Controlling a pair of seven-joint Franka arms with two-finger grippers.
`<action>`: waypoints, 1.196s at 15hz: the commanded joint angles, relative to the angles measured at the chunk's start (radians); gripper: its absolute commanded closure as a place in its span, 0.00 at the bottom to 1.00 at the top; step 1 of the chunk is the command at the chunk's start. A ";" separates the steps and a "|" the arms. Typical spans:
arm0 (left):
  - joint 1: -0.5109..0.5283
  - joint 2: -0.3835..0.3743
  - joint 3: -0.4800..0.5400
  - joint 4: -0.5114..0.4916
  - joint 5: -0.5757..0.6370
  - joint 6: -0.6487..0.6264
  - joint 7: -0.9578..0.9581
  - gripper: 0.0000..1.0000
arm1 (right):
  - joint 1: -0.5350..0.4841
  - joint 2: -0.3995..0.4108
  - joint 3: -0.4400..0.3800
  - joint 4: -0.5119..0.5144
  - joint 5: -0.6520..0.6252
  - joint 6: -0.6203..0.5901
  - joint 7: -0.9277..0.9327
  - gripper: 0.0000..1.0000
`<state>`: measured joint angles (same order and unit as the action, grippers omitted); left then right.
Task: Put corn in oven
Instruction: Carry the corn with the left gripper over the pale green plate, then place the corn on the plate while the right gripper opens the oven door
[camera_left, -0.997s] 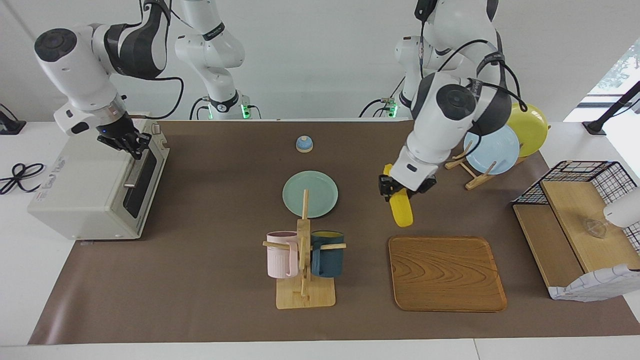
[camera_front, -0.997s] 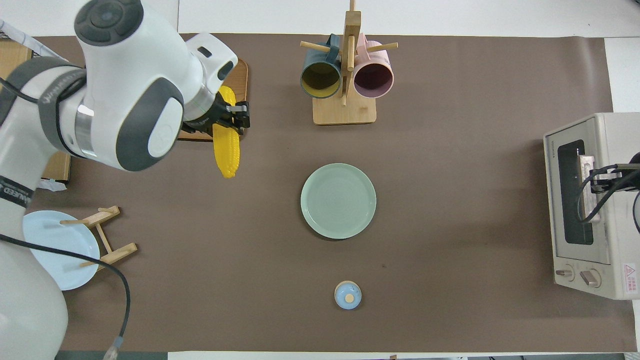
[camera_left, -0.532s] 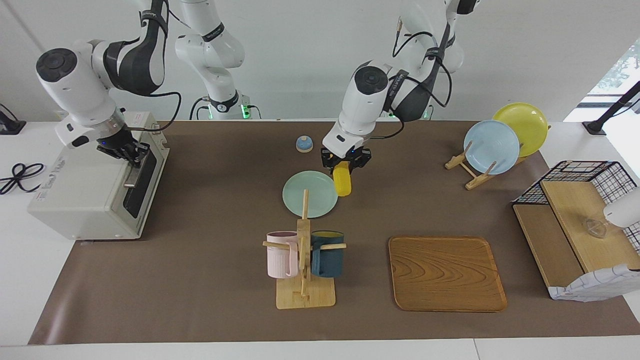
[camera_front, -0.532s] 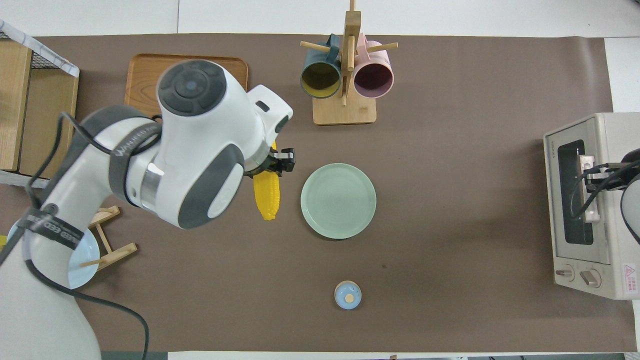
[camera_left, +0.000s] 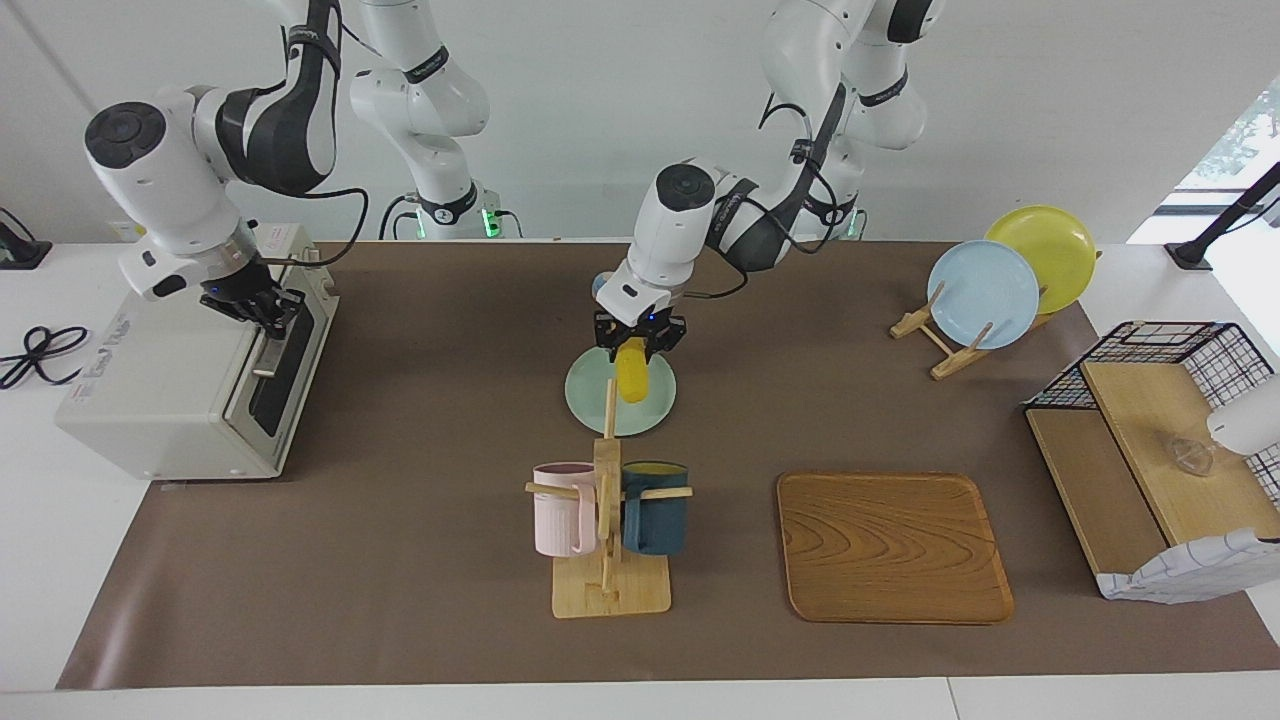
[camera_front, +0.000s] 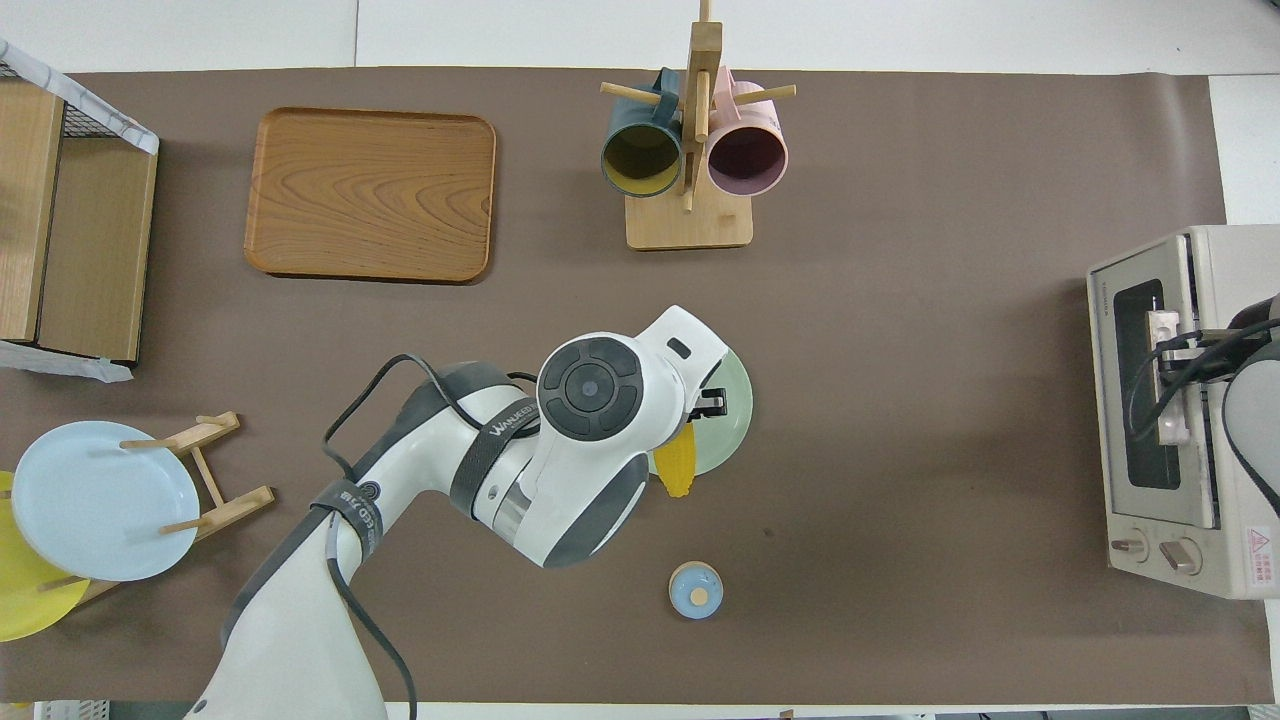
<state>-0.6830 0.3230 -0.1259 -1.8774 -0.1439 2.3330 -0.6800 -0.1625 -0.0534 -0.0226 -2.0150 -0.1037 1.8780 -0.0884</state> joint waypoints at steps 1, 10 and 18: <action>-0.020 0.041 0.022 0.037 -0.016 0.029 -0.006 1.00 | 0.027 0.052 0.003 -0.044 -0.002 0.099 0.031 1.00; -0.018 0.053 0.023 0.027 -0.011 0.037 0.004 0.00 | 0.078 0.103 0.013 -0.171 0.016 0.318 0.102 1.00; 0.101 -0.076 0.028 0.041 -0.011 -0.141 0.059 0.00 | 0.107 0.214 0.013 -0.188 0.016 0.450 0.104 1.00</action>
<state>-0.6425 0.3192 -0.0988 -1.8316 -0.1438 2.2826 -0.6664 -0.0048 0.1069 0.0229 -2.2217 -0.0308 2.2590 0.0325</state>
